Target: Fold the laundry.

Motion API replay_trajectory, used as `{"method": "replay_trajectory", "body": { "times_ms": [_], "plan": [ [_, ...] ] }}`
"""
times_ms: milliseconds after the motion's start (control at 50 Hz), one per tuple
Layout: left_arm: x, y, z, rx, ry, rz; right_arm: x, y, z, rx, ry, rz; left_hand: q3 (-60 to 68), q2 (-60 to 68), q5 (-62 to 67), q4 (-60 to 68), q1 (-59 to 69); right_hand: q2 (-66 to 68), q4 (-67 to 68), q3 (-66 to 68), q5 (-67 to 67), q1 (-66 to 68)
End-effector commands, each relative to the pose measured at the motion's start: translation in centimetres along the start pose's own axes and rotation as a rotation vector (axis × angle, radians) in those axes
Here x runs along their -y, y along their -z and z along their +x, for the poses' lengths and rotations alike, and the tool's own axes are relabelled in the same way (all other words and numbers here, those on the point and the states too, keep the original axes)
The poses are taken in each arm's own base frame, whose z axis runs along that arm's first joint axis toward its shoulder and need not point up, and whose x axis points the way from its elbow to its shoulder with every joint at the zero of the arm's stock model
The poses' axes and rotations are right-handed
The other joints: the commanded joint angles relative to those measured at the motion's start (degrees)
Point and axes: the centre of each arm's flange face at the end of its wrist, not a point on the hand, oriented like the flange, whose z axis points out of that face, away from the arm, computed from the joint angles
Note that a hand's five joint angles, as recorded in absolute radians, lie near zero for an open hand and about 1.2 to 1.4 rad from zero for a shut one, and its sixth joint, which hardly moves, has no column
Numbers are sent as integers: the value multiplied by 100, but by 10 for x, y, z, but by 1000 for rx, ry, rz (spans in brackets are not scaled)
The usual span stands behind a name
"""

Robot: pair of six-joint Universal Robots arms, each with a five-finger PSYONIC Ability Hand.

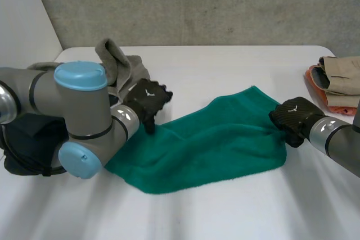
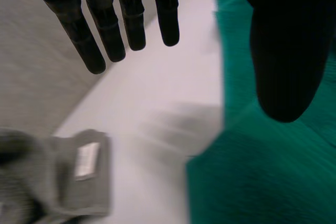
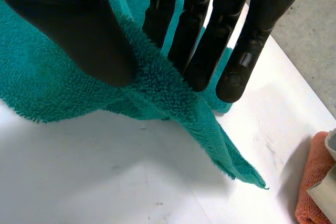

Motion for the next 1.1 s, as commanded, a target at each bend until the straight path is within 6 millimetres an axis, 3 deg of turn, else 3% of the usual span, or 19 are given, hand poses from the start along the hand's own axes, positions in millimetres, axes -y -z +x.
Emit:
{"method": "replay_trajectory", "body": {
  "times_ms": [20,120,380,580,660,720,740,760,800,820,840,900,1020,1100],
  "plan": [
    [-27,-5,17,-203,56,-106,-1,-1,1,-2,-2,-2,210,221,294,264,189,1250,1197,1227,1306,2364],
    [-31,-6,19,-210,59,-118,-1,-1,2,-7,-1,-1,831,841,915,885,809,1250,1197,1227,1306,2364],
    [-30,-6,16,-186,48,-121,1,-2,4,-17,4,12,5724,5734,5808,5778,5702,1250,1197,1227,1306,2364],
    [-16,-27,-13,55,-6,-27,20,-8,15,-66,75,78,5726,5736,5810,5780,5704,1250,1197,1227,1306,2364],
    [6,-44,-31,153,-41,119,47,-26,41,-208,153,216,5726,5736,5810,5780,5704,1250,1197,1227,1306,2364],
    [39,-56,-56,282,-67,292,67,-35,64,-335,182,325,5726,5736,5810,5780,5704,1250,1197,1227,1306,2364],
    [49,-57,-63,323,-72,339,84,-37,82,-441,207,418,5726,5736,5810,5780,5704,1250,1197,1227,1306,2364],
    [70,-58,-83,421,-77,436,94,-38,90,-496,219,472,5726,5736,5810,5780,5704,1250,1197,1227,1306,2364],
    [92,-54,-103,516,-82,530,113,-35,108,-610,241,588,5726,5736,5810,5780,5704,1250,1197,1227,1306,2364],
    [103,-51,-113,562,-85,580,133,-28,121,-715,261,711,5726,5736,5810,5780,5704,1250,1197,1227,1306,2364],
    [128,-40,-132,645,-85,682,143,-24,127,-764,265,772,5726,5736,5810,5780,5704,1250,1197,1227,1306,2364],
    [168,-16,-157,758,-96,844,174,-7,139,-893,271,959,5726,5736,5810,5780,5704,1250,1197,1227,1306,2364],
    [198,13,-172,827,-104,951,199,16,150,-964,251,1041,5726,5736,5810,5780,5704,1250,1197,1227,1306,2364],
    [186,15,-164,801,-99,899,194,14,148,-938,243,1006,5726,5736,5810,5780,5704,1250,1197,1227,1306,2364]
  ]
}}
